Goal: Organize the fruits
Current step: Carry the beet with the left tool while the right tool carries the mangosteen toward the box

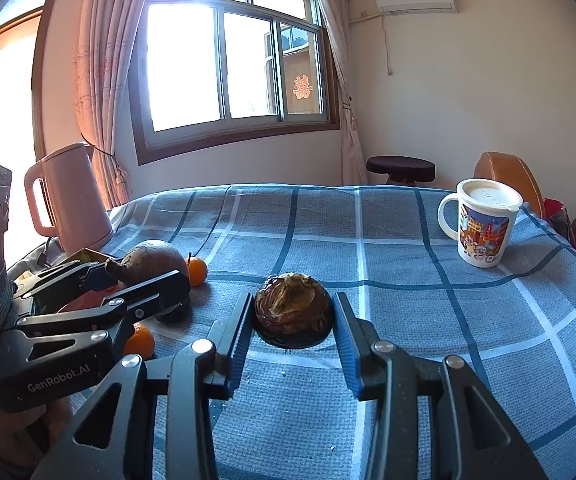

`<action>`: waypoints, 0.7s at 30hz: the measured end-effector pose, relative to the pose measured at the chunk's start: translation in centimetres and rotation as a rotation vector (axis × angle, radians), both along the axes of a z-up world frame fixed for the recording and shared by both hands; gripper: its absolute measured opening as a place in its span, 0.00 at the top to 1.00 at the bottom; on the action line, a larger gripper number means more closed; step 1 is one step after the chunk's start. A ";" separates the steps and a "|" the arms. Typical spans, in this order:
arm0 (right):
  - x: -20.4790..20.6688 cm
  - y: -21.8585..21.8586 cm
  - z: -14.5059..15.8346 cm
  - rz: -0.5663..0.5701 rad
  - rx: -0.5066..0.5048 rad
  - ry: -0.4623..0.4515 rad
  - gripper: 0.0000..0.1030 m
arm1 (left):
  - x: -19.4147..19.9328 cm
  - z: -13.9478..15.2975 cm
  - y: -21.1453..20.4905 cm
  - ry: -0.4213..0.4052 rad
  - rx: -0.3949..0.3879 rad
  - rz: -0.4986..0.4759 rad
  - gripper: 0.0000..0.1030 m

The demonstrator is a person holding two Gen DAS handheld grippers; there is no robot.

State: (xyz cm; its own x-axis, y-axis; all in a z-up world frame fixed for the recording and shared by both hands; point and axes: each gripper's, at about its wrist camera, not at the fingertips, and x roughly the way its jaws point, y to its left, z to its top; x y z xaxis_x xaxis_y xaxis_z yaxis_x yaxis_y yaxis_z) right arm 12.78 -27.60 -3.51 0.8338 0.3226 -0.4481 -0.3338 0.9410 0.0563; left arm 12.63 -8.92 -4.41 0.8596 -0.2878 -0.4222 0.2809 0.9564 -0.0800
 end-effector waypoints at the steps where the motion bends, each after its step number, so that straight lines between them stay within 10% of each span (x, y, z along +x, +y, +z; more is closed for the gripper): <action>1: 0.0 0.0 0.0 0.000 -0.001 -0.002 0.60 | -0.1 0.0 0.0 -0.001 0.000 0.001 0.47; 21: -1.2 0.2 0.5 0.015 -0.002 -0.069 0.60 | -1.3 0.5 0.1 -0.073 0.009 0.030 0.47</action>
